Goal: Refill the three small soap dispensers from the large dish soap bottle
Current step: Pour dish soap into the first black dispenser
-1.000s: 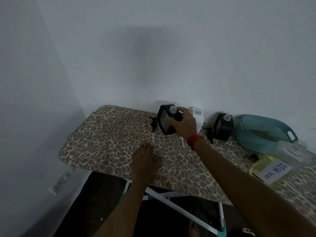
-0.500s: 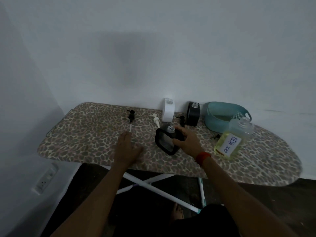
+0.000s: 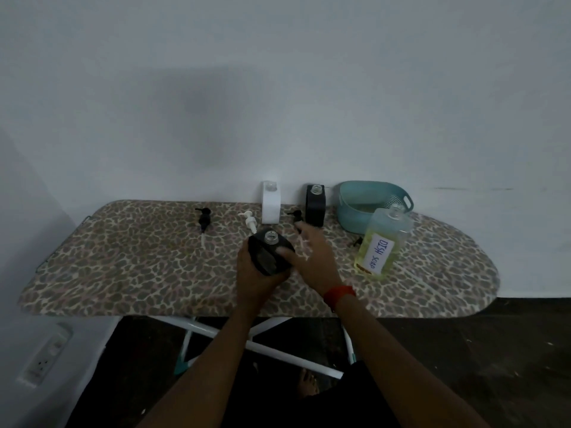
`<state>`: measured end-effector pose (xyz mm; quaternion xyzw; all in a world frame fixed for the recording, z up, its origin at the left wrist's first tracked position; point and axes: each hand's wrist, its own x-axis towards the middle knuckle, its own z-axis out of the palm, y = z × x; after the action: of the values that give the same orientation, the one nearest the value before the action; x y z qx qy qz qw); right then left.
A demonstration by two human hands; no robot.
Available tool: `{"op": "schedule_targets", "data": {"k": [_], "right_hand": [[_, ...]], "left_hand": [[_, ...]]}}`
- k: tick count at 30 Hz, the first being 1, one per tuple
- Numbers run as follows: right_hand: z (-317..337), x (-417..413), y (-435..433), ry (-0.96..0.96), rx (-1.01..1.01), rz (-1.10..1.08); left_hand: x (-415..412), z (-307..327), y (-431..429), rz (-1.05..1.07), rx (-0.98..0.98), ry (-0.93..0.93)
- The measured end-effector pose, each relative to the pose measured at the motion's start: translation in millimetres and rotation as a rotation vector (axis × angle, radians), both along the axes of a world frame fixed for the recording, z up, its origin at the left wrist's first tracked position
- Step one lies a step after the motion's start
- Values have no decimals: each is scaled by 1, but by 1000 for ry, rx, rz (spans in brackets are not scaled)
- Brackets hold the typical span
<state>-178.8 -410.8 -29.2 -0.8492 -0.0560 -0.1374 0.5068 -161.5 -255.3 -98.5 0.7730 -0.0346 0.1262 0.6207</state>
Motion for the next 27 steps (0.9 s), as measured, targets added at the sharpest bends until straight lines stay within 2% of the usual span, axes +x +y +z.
{"op": "schedule_targets", "data": {"k": [2,4,6,8,14,20,24,27], "right_hand": [[4,-12,-21,-221,53,-277],[11,-20,-52,-361,48,-530],[18,-21,-86,-404,-3,-709],[22,-17,-116,-367,-4,-776],[22,9,-153,-2,196,-524],[13,13,-167,-13,390,-346],[13,11,-169,-65,396,-233],[10,14,-168,-66,455,-226]], "left_hand": [[2,-2,1,-12,7,19],[2,-1,0,-10,30,35],[1,0,0,-15,53,41],[1,-2,0,-29,63,34],[0,0,-3,-67,53,8],[-2,4,-3,-84,21,0],[3,1,6,-111,21,61],[10,1,25,-171,79,114]]}}
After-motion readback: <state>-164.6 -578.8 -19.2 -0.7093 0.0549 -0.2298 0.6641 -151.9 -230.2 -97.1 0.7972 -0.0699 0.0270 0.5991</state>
